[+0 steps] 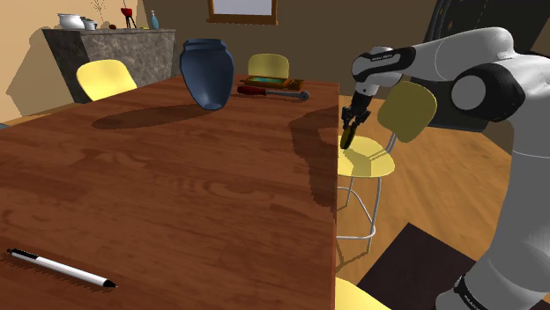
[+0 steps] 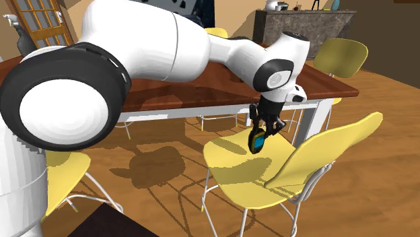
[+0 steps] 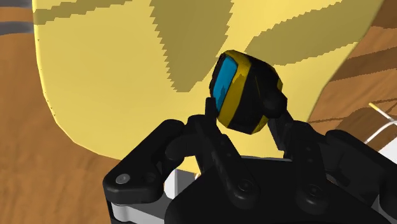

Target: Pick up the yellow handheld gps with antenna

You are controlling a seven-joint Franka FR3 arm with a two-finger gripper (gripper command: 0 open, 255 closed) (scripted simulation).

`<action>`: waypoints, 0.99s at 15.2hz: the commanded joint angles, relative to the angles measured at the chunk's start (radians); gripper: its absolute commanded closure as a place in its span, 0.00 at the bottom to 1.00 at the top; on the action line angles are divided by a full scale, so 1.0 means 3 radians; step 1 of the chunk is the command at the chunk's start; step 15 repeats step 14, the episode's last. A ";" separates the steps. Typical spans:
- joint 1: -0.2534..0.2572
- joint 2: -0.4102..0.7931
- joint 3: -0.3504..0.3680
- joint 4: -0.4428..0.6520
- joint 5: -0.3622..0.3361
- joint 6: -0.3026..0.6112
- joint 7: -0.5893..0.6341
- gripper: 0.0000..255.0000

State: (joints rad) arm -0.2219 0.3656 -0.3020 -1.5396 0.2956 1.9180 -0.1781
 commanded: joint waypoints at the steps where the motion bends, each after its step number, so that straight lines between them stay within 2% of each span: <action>1: -0.0004 -0.0019 -0.0005 0.0065 -0.0012 -0.0083 0.0016 1.00; 12: -0.0038 -0.0032 -0.0021 0.0538 -0.0044 -0.0558 0.0108 1.00; 15: -0.0039 -0.0031 -0.0021 0.0546 -0.0044 -0.0565 0.0109 1.00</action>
